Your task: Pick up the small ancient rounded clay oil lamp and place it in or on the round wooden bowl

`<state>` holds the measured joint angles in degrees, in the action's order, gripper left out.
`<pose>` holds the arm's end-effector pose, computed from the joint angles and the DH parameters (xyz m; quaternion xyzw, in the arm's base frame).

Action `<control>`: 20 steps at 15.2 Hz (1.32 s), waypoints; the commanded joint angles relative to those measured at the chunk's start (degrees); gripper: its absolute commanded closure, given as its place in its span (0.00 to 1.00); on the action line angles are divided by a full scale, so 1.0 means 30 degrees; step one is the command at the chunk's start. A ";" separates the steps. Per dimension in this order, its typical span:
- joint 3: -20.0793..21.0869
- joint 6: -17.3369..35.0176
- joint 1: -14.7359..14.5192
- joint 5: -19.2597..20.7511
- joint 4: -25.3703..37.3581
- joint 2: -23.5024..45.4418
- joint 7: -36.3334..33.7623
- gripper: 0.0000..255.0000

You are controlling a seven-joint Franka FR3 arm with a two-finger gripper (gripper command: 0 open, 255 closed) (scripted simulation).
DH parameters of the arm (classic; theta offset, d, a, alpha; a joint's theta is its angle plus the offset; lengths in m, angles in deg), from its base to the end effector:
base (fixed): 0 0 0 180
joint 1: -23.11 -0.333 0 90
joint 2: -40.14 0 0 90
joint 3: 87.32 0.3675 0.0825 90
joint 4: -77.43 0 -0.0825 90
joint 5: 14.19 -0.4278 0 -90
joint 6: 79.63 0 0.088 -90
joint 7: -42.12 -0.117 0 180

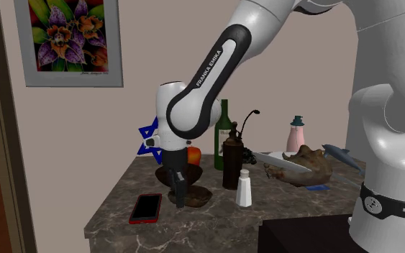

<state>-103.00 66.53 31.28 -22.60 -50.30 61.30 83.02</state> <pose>0.5341 -0.2394 0.2093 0.9953 0.0950 -0.0170 0.0000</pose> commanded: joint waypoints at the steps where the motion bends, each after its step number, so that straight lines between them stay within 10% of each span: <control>1: -0.0133 -0.0415 -0.0127 0.0223 -0.0034 -0.0463 -0.0180 1.00; 20: -0.0994 -0.4518 -0.0380 0.1808 0.0983 -0.3699 -0.0824 1.00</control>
<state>-105.72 53.54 29.67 -17.00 -48.30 49.79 79.73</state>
